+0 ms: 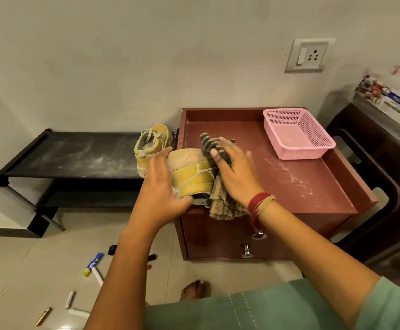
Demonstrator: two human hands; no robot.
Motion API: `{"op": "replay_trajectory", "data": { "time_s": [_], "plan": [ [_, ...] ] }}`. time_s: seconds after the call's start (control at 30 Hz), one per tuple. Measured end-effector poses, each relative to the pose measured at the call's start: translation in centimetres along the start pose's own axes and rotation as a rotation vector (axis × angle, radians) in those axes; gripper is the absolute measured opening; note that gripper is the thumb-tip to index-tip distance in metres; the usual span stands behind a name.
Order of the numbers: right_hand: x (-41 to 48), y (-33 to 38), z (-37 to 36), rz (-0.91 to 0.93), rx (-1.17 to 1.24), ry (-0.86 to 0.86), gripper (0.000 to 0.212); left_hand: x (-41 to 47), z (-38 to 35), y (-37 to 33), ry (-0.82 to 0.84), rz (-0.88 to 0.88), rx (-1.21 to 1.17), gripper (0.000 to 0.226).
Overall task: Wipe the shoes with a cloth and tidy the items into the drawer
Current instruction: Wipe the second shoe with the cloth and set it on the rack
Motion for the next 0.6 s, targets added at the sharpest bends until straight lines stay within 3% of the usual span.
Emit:
{"op": "replay_trajectory", "data": {
  "time_s": [0.07,0.13,0.23,0.3,0.47,0.6],
  "plan": [
    [0.0,-0.1,-0.4,-0.088,-0.173,-0.075,0.049,0.0,-0.4,-0.2,-0.004,0.001,-0.013,0.1],
    [-0.2,-0.1,-1.1,-0.095,-0.168,-0.03,0.049,0.1,-1.2,-0.7,-0.04,-0.015,0.001,0.101],
    [-1.3,1.0,-1.6,0.138,0.12,0.09,0.044,0.3,-1.9,-0.9,-0.092,-0.028,0.008,0.097],
    [-1.6,1.0,-1.4,0.311,0.083,0.179,0.042,0.3,-1.7,-0.6,-0.083,-0.024,0.007,0.097],
    [-0.6,-0.5,-1.0,0.108,-0.04,0.117,0.045,0.3,-1.4,-0.5,-0.027,-0.02,0.158,0.116],
    [-1.1,0.0,-1.0,0.291,0.002,0.23,0.042,0.3,-1.3,-0.4,-0.073,0.006,0.343,0.101]
  ]
}}
Point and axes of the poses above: each hand's wrist, its own x-axis towards the middle knuckle, its own z-axis out of the back of the hand, y = z × x, the point moved 1 cm from there along x, towards the middle knuckle, and after that the axes turned 2 degrees about -x, right-handed, at the moved point
